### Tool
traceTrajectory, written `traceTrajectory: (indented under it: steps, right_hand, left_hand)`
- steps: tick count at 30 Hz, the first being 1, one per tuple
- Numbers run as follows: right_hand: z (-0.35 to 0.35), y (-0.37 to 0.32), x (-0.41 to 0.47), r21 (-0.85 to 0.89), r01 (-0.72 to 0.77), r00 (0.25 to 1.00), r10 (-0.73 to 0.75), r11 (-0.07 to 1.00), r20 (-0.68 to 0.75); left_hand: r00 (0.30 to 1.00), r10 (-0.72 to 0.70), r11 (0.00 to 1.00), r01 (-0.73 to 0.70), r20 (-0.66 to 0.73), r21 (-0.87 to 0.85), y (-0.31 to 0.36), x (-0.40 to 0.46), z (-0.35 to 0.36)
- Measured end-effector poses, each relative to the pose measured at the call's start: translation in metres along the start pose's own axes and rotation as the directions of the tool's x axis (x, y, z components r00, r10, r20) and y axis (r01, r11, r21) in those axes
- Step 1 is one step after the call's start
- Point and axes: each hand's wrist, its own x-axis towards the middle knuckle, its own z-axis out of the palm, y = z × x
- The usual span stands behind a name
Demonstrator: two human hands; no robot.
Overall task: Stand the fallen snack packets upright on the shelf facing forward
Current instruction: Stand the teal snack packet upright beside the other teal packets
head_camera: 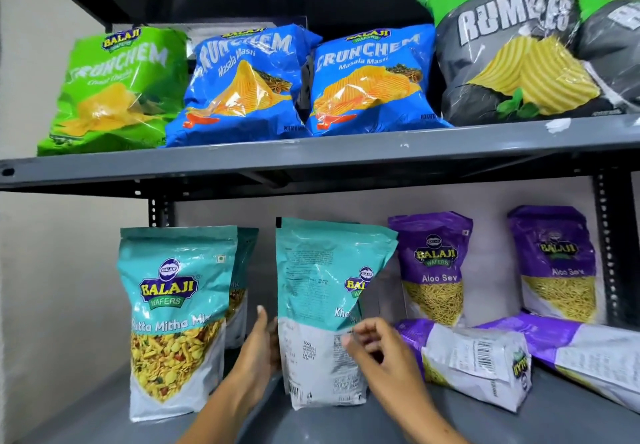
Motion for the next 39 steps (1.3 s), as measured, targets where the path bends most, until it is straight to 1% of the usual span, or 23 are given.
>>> traceTrajectory:
  steps: [2, 4, 7, 10, 12, 14, 15, 17, 19, 22, 25, 28, 31, 33, 35, 37, 39]
  right_hand:
    - [0.008, 0.003, -0.014, -0.058, -0.047, 0.990, 0.054, 0.997, 0.130]
    - [0.013, 0.001, -0.019, -0.044, -0.088, 0.978, 0.094, 0.995, 0.187]
    - [0.017, -0.005, -0.017, 0.025, -0.194, 0.962, 0.185, 0.981, 0.200]
    - [0.017, -0.008, -0.013, 0.104, -0.263, 0.943, 0.233, 0.959, 0.236]
    - [0.019, -0.010, -0.012, 0.084, -0.292, 0.937, 0.267, 0.953, 0.225]
    - [0.021, -0.008, -0.012, 0.061, -0.300, 0.940, 0.284, 0.952, 0.187]
    - [0.021, -0.006, -0.011, 0.087, -0.310, 0.940, 0.291, 0.947, 0.176]
    - [0.018, 0.001, -0.007, 0.213, -0.327, 0.940, 0.294, 0.921, 0.174]
    - [0.011, 0.008, -0.003, 0.294, -0.368, 0.925, 0.314, 0.882, 0.215]
    - [0.001, 0.017, 0.002, 0.338, -0.429, 0.891, 0.330, 0.838, 0.313]
    - [-0.004, 0.030, 0.007, 0.396, -0.446, 0.886, 0.334, 0.803, 0.321]
    - [-0.008, 0.037, 0.006, 0.361, -0.452, 0.887, 0.371, 0.815, 0.275]
    - [-0.012, 0.037, 0.002, 0.279, -0.419, 0.900, 0.355, 0.864, 0.251]
    - [-0.014, 0.037, 0.002, 0.208, -0.392, 0.910, 0.344, 0.896, 0.232]
    - [-0.016, 0.035, 0.005, 0.178, -0.386, 0.908, 0.339, 0.905, 0.244]
    - [-0.015, 0.034, 0.007, 0.201, -0.394, 0.904, 0.339, 0.897, 0.260]
    - [-0.011, 0.034, 0.009, 0.220, -0.415, 0.897, 0.356, 0.883, 0.263]
  left_hand:
    - [0.999, -0.044, 0.999, 0.044, 0.027, -0.020, -0.006, -0.005, 0.003]
    - [0.999, -0.047, 0.999, 0.047, 0.027, -0.003, -0.008, -0.008, 0.008]
    - [0.997, -0.074, 0.997, 0.074, -0.001, 0.003, -0.004, -0.014, 0.009]
    - [0.994, -0.096, 0.994, 0.094, 0.043, 0.055, -0.006, -0.022, 0.010]
    - [0.993, -0.079, 0.994, 0.072, 0.083, 0.081, -0.010, -0.027, 0.013]
    - [0.991, -0.089, 0.993, 0.081, 0.097, 0.082, -0.015, -0.031, 0.015]
    - [0.991, -0.092, 0.992, 0.082, 0.095, 0.096, -0.017, -0.033, 0.015]
    - [0.992, -0.101, 0.985, 0.089, 0.078, 0.146, -0.017, -0.035, 0.012]
    - [0.992, -0.109, 0.979, 0.097, 0.063, 0.177, -0.016, -0.036, 0.009]
    - [0.993, -0.100, 0.980, 0.088, 0.057, 0.179, -0.014, -0.037, 0.008]
    - [0.990, -0.090, 0.983, 0.071, 0.109, 0.169, -0.013, -0.031, 0.006]
    - [0.970, -0.100, 0.990, 0.075, 0.221, 0.119, -0.011, -0.029, 0.008]
    - [0.959, -0.070, 0.989, 0.030, 0.274, 0.148, -0.015, -0.028, 0.014]
    - [0.963, -0.027, 0.985, -0.020, 0.268, 0.172, -0.018, -0.027, 0.016]
    - [0.978, 0.032, 0.971, -0.079, 0.204, 0.227, -0.023, -0.026, 0.016]
    - [0.988, 0.102, 0.953, -0.132, 0.119, 0.273, -0.028, -0.028, 0.017]
    - [0.987, 0.139, 0.939, -0.157, 0.079, 0.306, -0.032, -0.032, 0.017]
